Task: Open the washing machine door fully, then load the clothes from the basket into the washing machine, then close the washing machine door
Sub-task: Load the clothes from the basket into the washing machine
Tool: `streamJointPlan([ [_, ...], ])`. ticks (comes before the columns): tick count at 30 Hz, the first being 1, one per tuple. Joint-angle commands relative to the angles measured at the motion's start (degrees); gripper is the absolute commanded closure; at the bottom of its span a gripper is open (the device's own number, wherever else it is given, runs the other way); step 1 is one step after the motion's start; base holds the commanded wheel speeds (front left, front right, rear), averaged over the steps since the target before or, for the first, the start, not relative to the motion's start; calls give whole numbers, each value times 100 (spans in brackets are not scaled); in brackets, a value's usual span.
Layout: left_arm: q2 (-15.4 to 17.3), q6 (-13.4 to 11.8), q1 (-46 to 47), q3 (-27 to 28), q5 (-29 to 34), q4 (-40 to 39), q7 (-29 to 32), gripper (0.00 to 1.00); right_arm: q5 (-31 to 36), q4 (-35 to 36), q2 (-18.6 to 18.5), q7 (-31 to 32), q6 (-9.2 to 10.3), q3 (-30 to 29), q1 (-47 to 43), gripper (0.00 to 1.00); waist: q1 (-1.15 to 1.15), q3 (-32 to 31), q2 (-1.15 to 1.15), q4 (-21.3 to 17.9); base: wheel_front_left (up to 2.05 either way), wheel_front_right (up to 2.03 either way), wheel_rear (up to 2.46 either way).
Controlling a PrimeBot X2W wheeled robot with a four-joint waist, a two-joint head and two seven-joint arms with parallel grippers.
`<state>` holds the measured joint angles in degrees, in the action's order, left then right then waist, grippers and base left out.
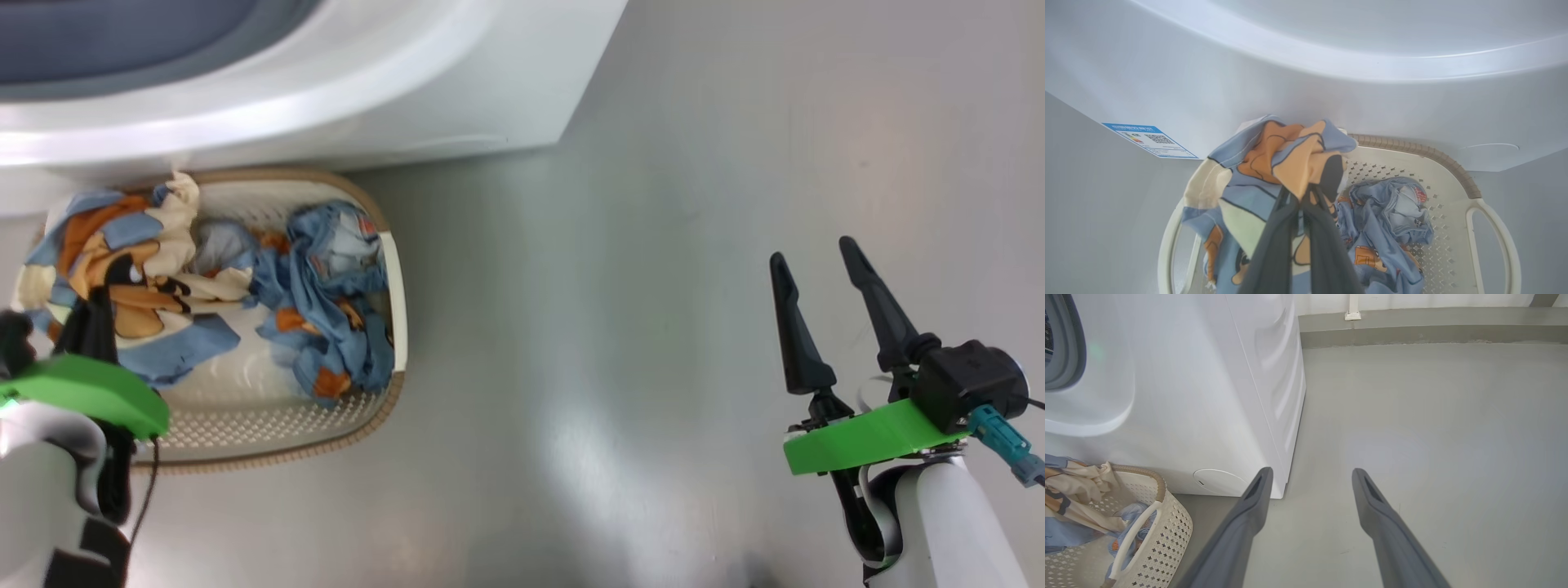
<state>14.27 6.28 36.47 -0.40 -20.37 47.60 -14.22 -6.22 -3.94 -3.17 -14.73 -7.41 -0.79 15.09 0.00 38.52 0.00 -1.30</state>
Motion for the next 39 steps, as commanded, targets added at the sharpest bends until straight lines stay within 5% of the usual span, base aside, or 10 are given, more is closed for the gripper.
streamJointPlan([
  [1, 200, -55, -333, 250, 71, -307, -77, 100, -40, 58, 29, -27, -8, 162, -226, 0, 0, -412, 0, 51, 0, 0, 0],
  [24, -527, -152, -2307, 1059, 555, -3012, -77, 100, -145, -285, 29, -27, -8, 355, -759, 0, 0, -2208, 0, 65, 0, 0, 0],
  [39, -817, -205, -3368, 1234, 747, -3806, -77, 100, -142, -291, 29, -27, -8, 387, -1297, 0, 0, -3190, 0, 4, 0, 0, 0],
])
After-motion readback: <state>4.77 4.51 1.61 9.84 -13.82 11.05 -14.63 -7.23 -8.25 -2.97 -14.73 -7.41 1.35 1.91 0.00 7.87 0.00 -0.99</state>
